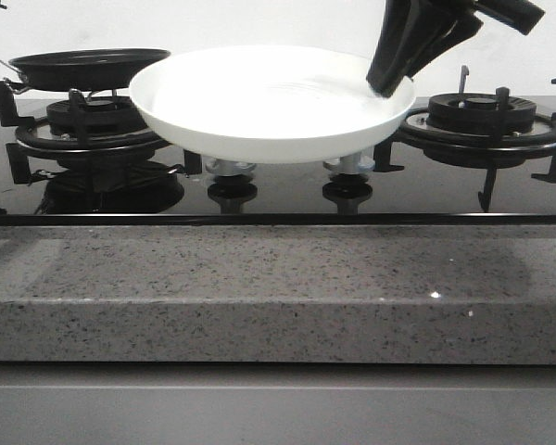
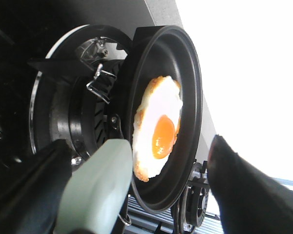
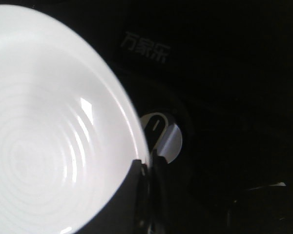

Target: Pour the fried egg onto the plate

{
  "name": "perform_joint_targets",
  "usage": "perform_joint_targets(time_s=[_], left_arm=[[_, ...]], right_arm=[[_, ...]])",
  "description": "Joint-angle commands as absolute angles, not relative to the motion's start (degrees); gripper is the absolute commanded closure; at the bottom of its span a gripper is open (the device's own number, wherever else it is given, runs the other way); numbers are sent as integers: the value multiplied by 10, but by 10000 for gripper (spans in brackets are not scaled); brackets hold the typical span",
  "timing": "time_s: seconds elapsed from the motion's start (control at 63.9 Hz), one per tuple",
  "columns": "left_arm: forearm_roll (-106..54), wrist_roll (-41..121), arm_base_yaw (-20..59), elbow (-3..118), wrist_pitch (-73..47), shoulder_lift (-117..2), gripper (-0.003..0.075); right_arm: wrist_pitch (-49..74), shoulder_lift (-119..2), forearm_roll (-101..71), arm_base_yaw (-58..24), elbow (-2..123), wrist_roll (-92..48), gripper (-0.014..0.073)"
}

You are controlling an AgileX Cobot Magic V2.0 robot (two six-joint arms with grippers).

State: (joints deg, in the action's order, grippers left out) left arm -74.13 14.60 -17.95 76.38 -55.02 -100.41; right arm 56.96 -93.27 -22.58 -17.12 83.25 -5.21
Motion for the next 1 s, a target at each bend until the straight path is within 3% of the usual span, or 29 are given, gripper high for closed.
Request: perform_joint_targets(time_s=[0.0,0.391,0.985], left_arm=[[-782,150,-180,783,-566,-985,169],[-791,150,-180,783,-574,-994,339],[-791,177,-180,784,-603,-994,689]], right_arm=[[547,-909,-237,-170,848,-57,652],[547,-909,-237,-170,848,-57,652],[547,-909,-237,-170,848,-57,652]])
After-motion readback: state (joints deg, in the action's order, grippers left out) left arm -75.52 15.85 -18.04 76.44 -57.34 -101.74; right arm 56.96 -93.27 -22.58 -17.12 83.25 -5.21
